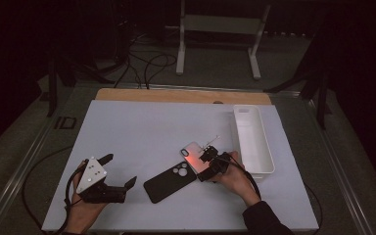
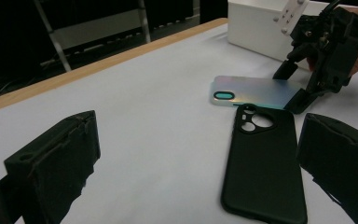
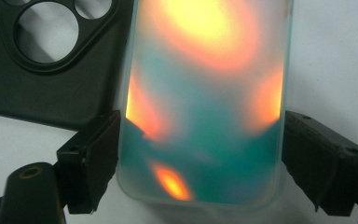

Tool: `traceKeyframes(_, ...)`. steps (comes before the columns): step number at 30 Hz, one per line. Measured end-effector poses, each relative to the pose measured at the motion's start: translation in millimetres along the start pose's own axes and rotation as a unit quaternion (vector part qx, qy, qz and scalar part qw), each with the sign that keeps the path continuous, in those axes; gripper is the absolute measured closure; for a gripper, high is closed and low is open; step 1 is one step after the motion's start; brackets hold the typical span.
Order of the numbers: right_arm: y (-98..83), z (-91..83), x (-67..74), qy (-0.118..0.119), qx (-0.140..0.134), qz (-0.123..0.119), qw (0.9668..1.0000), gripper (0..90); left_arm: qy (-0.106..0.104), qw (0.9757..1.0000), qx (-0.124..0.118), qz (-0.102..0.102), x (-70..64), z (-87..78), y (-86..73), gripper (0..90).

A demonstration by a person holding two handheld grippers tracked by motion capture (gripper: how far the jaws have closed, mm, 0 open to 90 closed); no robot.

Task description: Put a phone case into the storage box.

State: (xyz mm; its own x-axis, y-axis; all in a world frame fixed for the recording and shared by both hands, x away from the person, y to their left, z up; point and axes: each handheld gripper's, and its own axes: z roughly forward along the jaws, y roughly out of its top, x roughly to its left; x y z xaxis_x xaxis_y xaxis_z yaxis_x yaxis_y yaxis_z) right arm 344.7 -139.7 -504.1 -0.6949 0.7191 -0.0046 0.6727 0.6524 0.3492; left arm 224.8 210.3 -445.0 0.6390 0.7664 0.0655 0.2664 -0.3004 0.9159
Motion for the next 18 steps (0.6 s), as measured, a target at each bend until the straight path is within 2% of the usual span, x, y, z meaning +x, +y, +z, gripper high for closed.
traceKeyframes(5, -2.5, -2.0, 2.6, -0.012, -0.009, 0.007, 0.9999, 16.2, 0.000, 1.0000, -0.001, -0.002, 0.7, -0.4, -0.4, 0.0)
traceKeyframes(6, -3.5, -4.7, 3.0, -0.022, -0.017, 0.011, 0.9996, 16.3, 0.000, 1.0000, 0.000, -0.001, 0.5, -0.1, -0.4, 0.0)
traceKeyframes(10, -5.1, -13.1, 3.2, -0.035, -0.034, 0.015, 0.9987, 16.4, 0.001, 1.0000, 0.001, 0.000, -0.1, 0.2, -0.2, 0.0)
traceKeyframes(13, -6.3, -17.6, 4.1, -0.035, -0.044, 0.019, 0.9982, 16.5, 0.000, 1.0000, 0.001, -0.002, -0.3, 0.8, -0.4, 0.0)
traceKeyframes(14, -7.6, -22.0, 5.7, -0.042, -0.056, 0.018, 0.9974, 16.4, 0.000, 1.0000, 0.004, 0.000, -0.5, 1.2, -0.5, 0.0)
traceKeyframes(18, -10.2, -25.8, 6.2, -0.039, -0.070, 0.020, 0.9965, 16.4, 0.000, 1.0000, 0.003, 0.000, -0.5, 1.2, -0.4, 0.0)
